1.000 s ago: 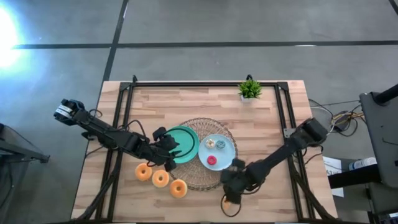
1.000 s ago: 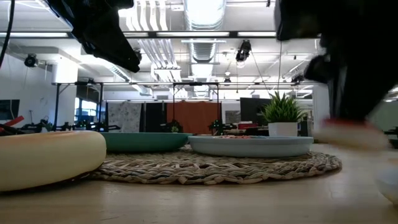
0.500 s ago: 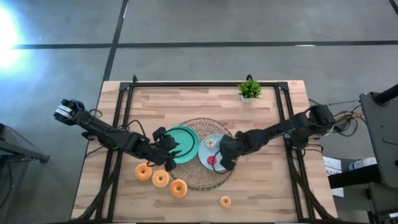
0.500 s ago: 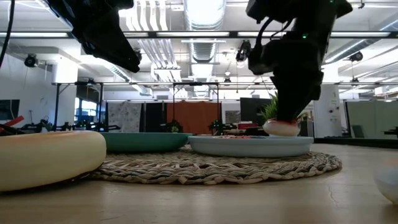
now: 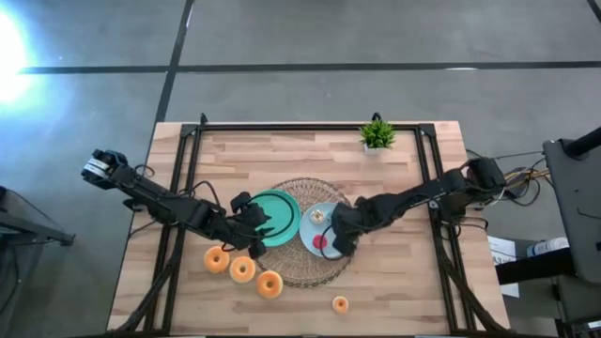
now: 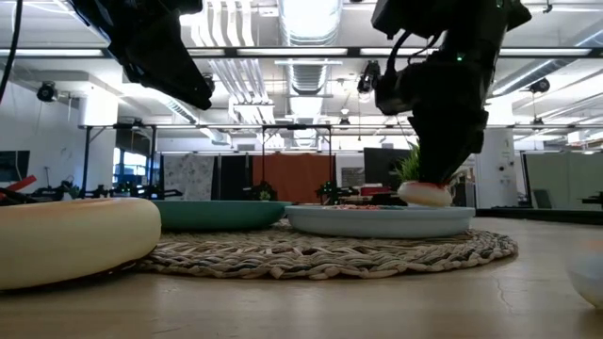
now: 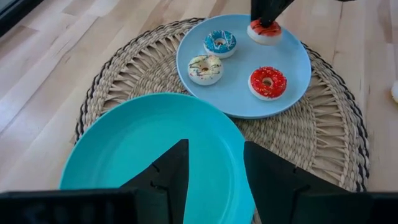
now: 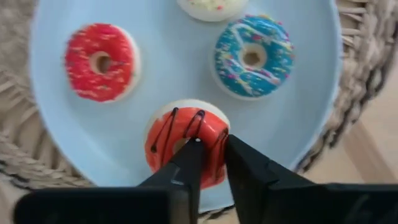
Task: Pick & Place donuts
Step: Put the small orange donut on the light blue plate, then adjust the small red donut on the light blue plate
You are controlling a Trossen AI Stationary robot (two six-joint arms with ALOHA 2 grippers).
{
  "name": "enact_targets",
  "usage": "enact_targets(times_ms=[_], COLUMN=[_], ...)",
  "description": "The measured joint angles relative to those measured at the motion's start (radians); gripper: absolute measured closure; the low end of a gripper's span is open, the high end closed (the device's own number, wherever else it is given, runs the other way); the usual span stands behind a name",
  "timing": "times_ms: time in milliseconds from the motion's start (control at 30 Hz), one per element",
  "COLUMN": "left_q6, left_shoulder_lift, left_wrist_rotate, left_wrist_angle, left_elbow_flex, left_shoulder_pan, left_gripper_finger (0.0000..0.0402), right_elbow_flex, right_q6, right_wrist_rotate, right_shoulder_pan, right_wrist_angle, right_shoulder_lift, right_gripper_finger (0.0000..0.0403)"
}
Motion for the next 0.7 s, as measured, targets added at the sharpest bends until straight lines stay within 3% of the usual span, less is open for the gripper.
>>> enact_targets(times_ms=[333, 700], left_q6=[-0.001, -0.001], left_shoulder_lift=[0.0, 0.0], left_wrist_rotate=[0.0, 0.001], left_wrist_angle=[0.0, 0.0], left_elbow_flex=[0.0, 0.0], left_shoulder_pan=[0.0, 0.0], left_gripper_finger=[0.0274, 0.0274], right_elbow_flex=[0.016, 0.135], right_q6=[-0.018, -0.123], right_wrist_rotate=[0.059, 0.175], right_shoulder_pan=[-0.012, -0.008], right_wrist_angle=[-0.051, -0.159], right_shoulder_lift=[-0.002, -0.003], right_gripper_finger=[0.0256, 0.0241])
